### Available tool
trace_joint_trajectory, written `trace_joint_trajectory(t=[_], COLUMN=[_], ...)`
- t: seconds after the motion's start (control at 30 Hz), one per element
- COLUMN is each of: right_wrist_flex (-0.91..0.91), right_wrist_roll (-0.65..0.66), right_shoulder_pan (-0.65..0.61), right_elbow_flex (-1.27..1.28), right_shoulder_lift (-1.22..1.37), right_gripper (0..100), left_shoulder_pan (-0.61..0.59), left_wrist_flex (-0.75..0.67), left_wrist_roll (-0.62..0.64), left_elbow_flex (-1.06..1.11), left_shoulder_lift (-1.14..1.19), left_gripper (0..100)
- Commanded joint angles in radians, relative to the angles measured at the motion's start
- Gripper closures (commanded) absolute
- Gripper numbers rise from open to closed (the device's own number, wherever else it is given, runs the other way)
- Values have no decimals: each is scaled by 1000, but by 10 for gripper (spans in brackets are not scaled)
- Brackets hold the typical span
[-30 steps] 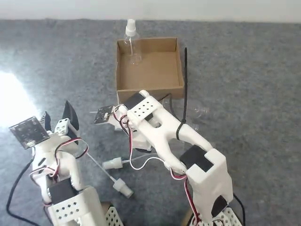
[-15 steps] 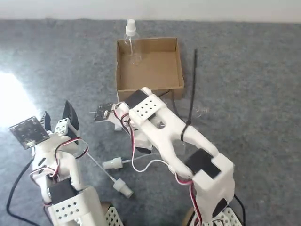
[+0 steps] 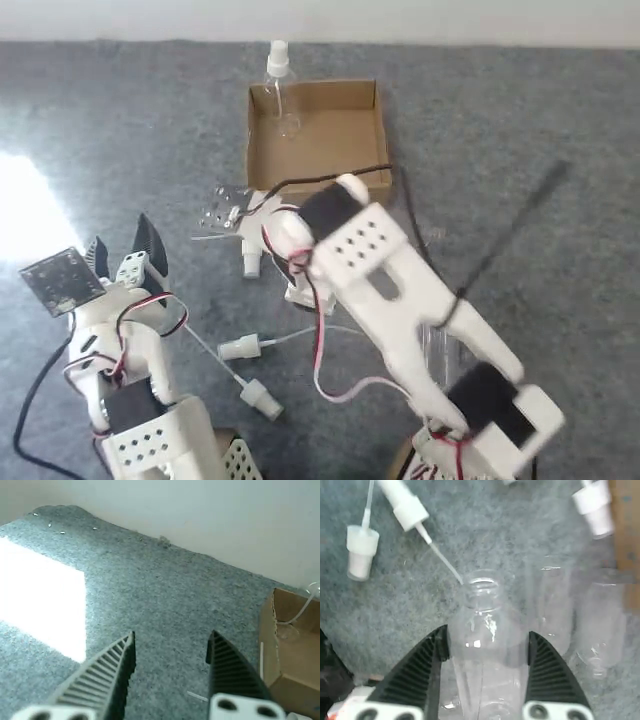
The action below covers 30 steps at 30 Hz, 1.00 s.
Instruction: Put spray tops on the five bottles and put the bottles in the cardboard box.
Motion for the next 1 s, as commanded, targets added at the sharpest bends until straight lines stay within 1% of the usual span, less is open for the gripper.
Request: trace_joint_trajectory(t=[0.0, 0.53, 0.63, 0.7, 0.83, 0.97], right_wrist_flex=[5, -1, -16, -44, -131, -257], right_wrist_roll=[-104, -408, -459, -482, -485, -485], right_shoulder_pan=[8, 10, 12, 12, 13, 13], right_elbow_flex=[-35, -34, 8, 58, 187, 342], right_shoulder_lift=[-197, -479, -533, -568, -676, -822], right_gripper=[893, 897, 897, 897, 897, 897], left_shoulder_pan=[2, 2, 2, 2, 2, 2], left_wrist_flex=[-6, -6, -6, -6, -6, -6], left_wrist_roll=[5, 5, 5, 5, 5, 5], left_elbow_flex=[-27, -25, -25, -25, -25, -25], left_shoulder_lift=[-11, -11, -11, -11, -11, -11], left_gripper=[787, 787, 787, 787, 787, 787])
